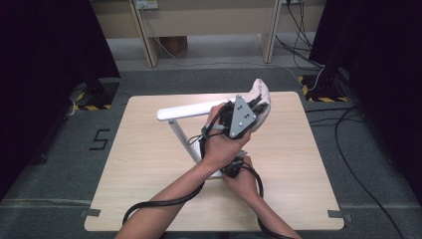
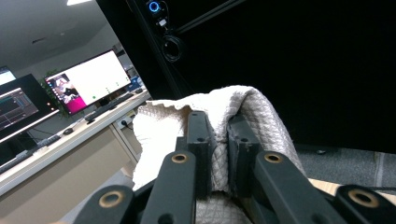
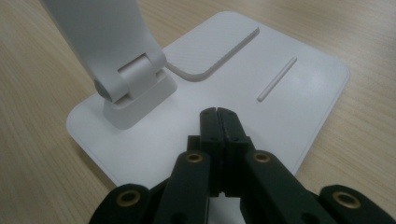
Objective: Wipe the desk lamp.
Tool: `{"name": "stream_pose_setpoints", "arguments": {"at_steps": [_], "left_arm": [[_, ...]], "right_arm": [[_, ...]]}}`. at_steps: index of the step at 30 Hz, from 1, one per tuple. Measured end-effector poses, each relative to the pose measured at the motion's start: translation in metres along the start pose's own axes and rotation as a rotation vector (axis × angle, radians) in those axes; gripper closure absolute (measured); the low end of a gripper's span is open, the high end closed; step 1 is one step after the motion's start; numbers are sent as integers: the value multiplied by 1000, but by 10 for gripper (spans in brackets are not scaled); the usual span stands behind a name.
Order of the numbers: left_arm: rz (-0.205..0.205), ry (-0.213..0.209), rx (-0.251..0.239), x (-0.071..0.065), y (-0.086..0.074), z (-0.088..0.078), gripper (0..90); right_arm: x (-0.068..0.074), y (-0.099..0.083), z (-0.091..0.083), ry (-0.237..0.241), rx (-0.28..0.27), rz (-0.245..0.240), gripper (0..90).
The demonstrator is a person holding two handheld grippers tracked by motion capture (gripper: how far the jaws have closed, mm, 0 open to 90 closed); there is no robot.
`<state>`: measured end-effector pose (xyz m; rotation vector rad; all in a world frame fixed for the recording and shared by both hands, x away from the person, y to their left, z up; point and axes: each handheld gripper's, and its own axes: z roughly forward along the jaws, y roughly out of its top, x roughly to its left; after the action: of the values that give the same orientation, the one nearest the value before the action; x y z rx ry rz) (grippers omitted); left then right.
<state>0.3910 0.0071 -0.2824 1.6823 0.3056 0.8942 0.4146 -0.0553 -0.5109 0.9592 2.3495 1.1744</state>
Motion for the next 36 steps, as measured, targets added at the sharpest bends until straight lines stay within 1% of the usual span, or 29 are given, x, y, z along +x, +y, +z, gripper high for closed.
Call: {"name": "stream_pose_setpoints", "arguments": {"at_steps": [9, 12, 13, 16, 17, 18, 19, 20, 22, 23, 24, 26, 27, 28, 29, 30, 33, 34, 35, 36], "left_arm": [[-4, -18, 6, -4, 3, 6, 819], [-5, -32, 1, -7, 5, 6, 819], [-3, -36, 1, -8, 5, 6, 819], [-3, -45, 3, -11, 5, 7, 818], [-3, -47, 8, -11, 4, 8, 818], [-5, -49, 11, -11, 3, 9, 818], [-3, -47, 14, -11, 3, 9, 818], [-2, -47, 16, -11, 2, 8, 818], [4, -46, 16, -10, 2, 6, 818], [9, -48, 14, -10, 3, 4, 818], [11, -49, 13, -9, 4, 3, 818], [14, -55, 15, -9, 5, 1, 818], [16, -59, 16, -9, 6, 0, 818], [15, -61, 17, -10, 6, 0, 818], [17, -66, 18, -11, 6, 0, 818], [18, -70, 19, -13, 5, 0, 818], [24, -80, 25, -16, 3, 2, 818], [24, -81, 27, -17, 3, 2, 818], [21, -81, 28, -17, 2, 3, 818], [17, -81, 28, -18, 1, 4, 818]], "right_arm": [[0, 0, 0, 2, -1, 5, 900], [-2, 1, 0, 11, 3, 12, 900], [-3, 1, 0, 20, 9, 25, 900], [-4, 2, 1, 21, 10, 20, 887], [-5, 3, 1, 22, 14, 18, 853], [-5, 3, 1, 22, 14, 18, 853], [-6, 4, 1, 22, 18, 19, 821], [-9, 5, 0, 25, 28, 10, 762], [-11, 7, -3, 20, 25, 8, 746], [-17, 9, -12, 2, 7, 16, 718], [-17, 9, -12, 2, 7, 16, 718], [-25, 12, -23, -15, -8, 15, 687], [-31, 12, -31, -29, -11, 13, 669], [-36, 12, -38, -37, -16, 25, 655], [-46, 11, -52, -55, -23, 41, 641], [-46, 11, -52, -55, -23, 41, 641], [-66, 3, -77, -94, -34, 76, 625], [-78, -4, -94, -126, -42, 101, 620], [-78, -4, -94, -126, -42, 101, 620], [-83, -8, -100, -132, -48, 109, 618]]}}
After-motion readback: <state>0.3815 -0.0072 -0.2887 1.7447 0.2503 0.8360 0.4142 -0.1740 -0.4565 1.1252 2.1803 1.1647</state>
